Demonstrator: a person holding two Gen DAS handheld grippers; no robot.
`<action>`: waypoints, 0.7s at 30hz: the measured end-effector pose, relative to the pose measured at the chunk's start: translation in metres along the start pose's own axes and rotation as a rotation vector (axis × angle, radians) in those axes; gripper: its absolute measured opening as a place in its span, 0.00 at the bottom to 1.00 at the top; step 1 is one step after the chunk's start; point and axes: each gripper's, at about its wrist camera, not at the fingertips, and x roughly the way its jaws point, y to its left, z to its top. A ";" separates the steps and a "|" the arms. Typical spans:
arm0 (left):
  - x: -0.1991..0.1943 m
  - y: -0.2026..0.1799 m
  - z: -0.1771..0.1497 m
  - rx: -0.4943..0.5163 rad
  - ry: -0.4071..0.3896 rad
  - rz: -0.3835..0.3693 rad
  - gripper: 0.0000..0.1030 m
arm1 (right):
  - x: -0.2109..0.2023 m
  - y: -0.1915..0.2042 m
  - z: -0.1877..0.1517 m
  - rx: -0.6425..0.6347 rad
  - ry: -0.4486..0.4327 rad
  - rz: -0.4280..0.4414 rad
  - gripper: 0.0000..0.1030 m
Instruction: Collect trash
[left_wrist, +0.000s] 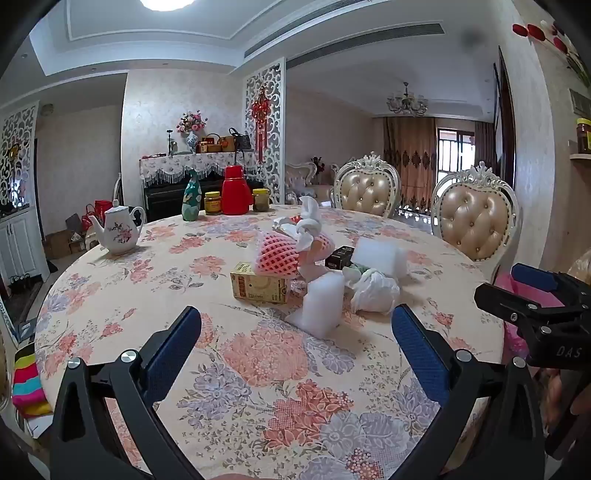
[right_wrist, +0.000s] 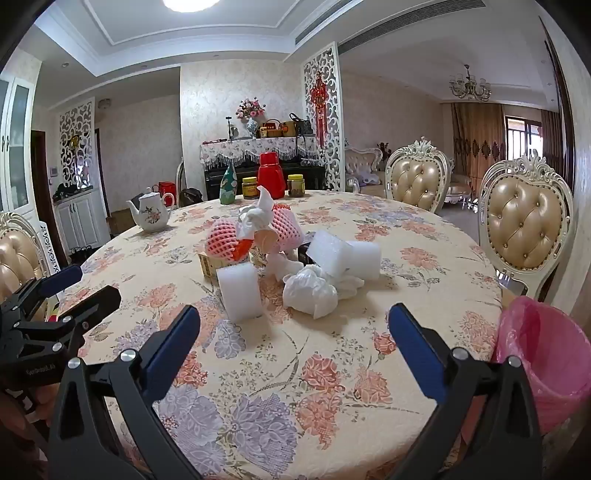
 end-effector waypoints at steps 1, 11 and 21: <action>0.000 0.000 0.000 0.002 -0.002 0.000 0.94 | 0.000 0.000 0.000 0.001 0.003 0.000 0.96; 0.000 0.000 0.000 -0.002 0.000 -0.004 0.94 | -0.001 0.001 0.001 0.003 0.002 0.002 0.96; -0.001 -0.001 -0.001 -0.004 0.001 -0.005 0.94 | 0.001 0.009 0.002 0.004 0.002 0.008 0.96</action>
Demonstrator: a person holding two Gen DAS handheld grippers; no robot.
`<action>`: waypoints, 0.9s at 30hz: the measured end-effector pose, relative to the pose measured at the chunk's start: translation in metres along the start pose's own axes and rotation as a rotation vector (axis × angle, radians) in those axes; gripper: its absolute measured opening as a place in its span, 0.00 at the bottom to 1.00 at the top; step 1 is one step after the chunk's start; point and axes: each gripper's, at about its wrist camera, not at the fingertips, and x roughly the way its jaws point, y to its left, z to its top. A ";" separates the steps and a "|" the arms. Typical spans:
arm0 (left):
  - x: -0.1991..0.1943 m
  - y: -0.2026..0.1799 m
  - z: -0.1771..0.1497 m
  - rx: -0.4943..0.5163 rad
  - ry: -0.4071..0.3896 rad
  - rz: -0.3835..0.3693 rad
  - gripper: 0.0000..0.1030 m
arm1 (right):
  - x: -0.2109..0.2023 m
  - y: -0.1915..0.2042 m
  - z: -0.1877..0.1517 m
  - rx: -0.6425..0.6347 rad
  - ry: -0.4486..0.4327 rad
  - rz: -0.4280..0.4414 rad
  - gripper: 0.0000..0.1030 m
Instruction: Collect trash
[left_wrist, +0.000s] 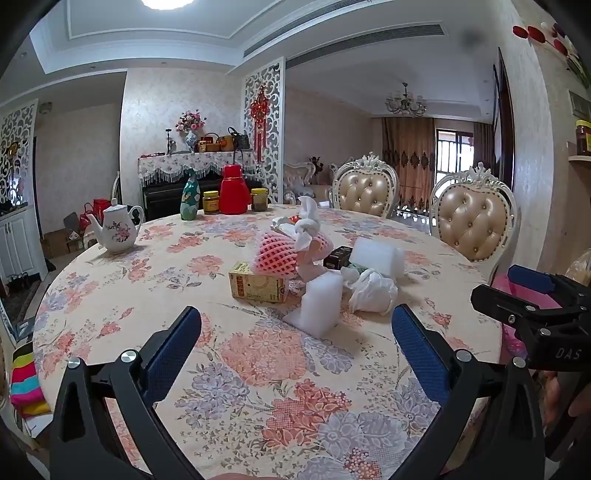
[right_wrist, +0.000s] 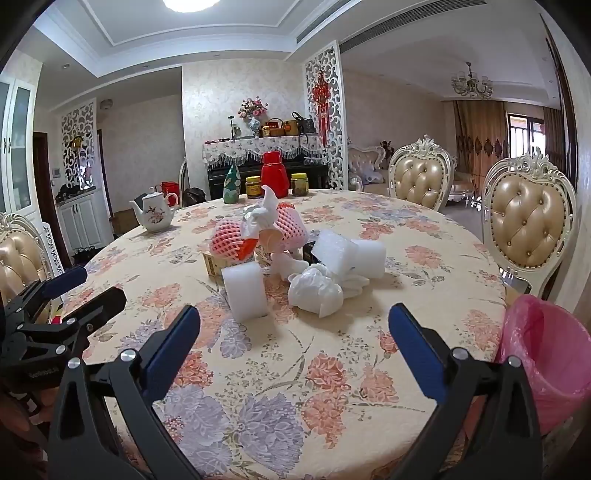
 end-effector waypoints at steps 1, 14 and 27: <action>0.000 0.000 0.000 -0.001 0.000 0.000 0.94 | 0.000 0.000 0.000 0.000 0.001 0.001 0.96; 0.003 -0.001 -0.002 -0.006 0.003 0.000 0.94 | 0.000 0.000 0.000 0.005 0.002 0.009 0.96; 0.004 -0.001 -0.002 -0.007 0.004 0.000 0.94 | 0.001 0.001 0.000 0.007 0.004 0.013 0.96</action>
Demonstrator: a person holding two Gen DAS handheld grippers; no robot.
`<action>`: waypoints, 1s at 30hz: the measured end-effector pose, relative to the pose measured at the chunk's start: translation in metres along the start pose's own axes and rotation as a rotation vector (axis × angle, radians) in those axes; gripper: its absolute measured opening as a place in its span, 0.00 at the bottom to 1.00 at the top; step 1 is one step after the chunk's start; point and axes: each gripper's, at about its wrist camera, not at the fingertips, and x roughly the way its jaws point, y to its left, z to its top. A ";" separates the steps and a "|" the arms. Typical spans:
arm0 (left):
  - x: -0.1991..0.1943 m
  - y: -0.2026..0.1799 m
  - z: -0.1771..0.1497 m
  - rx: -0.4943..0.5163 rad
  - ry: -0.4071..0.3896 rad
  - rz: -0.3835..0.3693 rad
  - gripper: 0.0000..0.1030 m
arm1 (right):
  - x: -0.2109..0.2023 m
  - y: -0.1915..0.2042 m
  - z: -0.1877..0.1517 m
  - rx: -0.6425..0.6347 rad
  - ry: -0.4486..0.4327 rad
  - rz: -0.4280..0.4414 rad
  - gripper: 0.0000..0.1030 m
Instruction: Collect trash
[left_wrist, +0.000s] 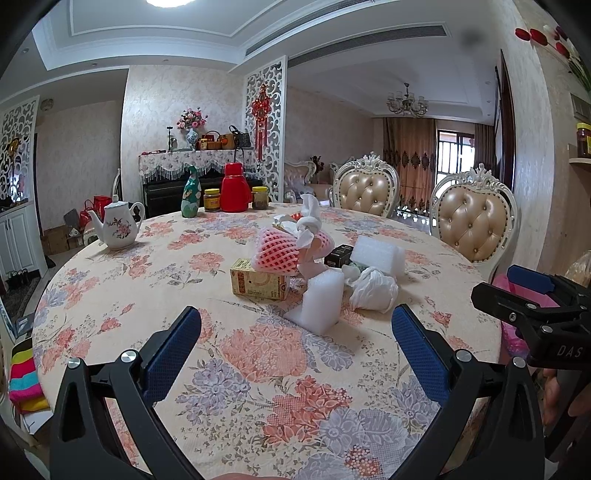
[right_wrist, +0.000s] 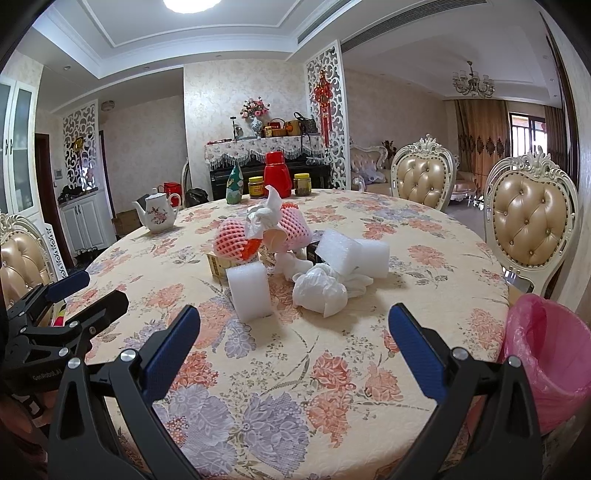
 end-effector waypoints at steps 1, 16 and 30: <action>0.000 0.001 0.000 -0.001 0.001 -0.001 0.94 | 0.000 0.000 0.000 0.000 0.000 0.000 0.96; -0.001 0.003 -0.001 -0.003 0.001 -0.003 0.94 | 0.001 -0.003 0.001 0.009 -0.002 0.008 0.96; -0.002 0.004 -0.004 -0.003 0.002 -0.006 0.94 | 0.000 -0.003 0.000 0.012 -0.003 0.011 0.96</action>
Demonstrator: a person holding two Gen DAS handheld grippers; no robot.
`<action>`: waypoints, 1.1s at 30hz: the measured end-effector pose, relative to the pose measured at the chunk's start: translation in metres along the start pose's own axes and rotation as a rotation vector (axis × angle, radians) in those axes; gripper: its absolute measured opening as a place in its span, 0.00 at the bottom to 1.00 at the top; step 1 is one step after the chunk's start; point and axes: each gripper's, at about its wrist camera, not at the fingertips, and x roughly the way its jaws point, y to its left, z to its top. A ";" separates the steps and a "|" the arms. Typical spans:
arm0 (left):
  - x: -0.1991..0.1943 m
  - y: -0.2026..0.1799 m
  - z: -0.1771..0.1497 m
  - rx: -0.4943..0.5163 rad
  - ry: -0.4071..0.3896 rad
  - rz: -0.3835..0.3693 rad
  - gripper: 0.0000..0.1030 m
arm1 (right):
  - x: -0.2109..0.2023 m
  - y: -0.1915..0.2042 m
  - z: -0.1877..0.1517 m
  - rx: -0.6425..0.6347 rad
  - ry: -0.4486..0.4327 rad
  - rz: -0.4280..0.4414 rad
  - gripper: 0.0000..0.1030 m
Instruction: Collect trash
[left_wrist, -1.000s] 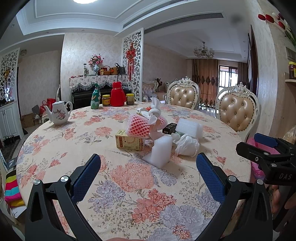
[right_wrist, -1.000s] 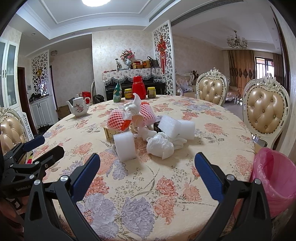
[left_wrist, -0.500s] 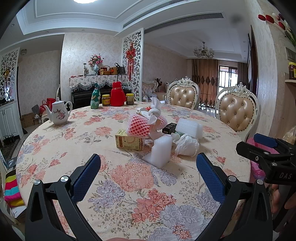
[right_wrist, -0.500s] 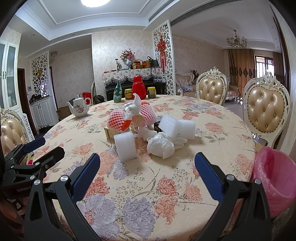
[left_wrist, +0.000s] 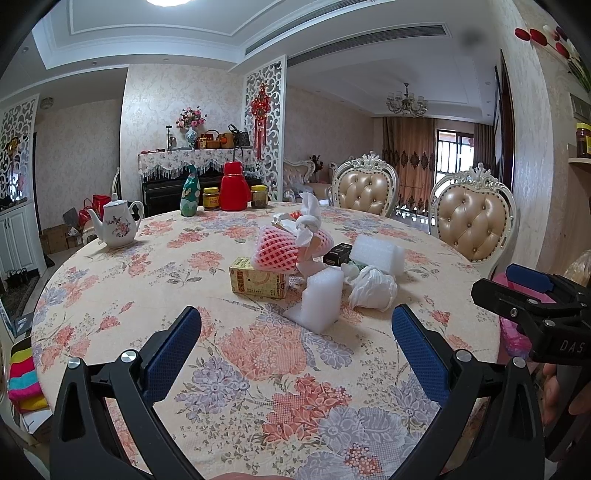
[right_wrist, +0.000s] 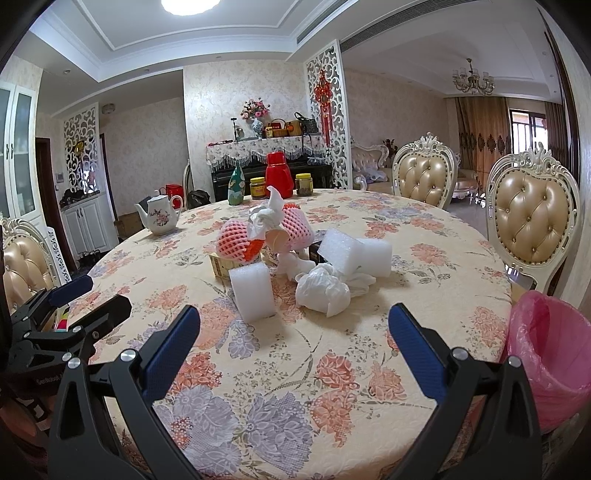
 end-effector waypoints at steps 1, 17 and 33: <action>0.000 0.000 0.000 -0.001 0.000 -0.002 0.94 | 0.000 0.000 0.000 0.000 -0.001 0.000 0.96; 0.000 0.000 0.000 -0.002 0.000 -0.002 0.94 | -0.001 -0.001 -0.002 0.006 -0.003 0.007 0.96; 0.001 0.000 -0.001 -0.001 0.003 0.000 0.94 | 0.000 -0.002 -0.002 0.010 -0.004 0.000 0.96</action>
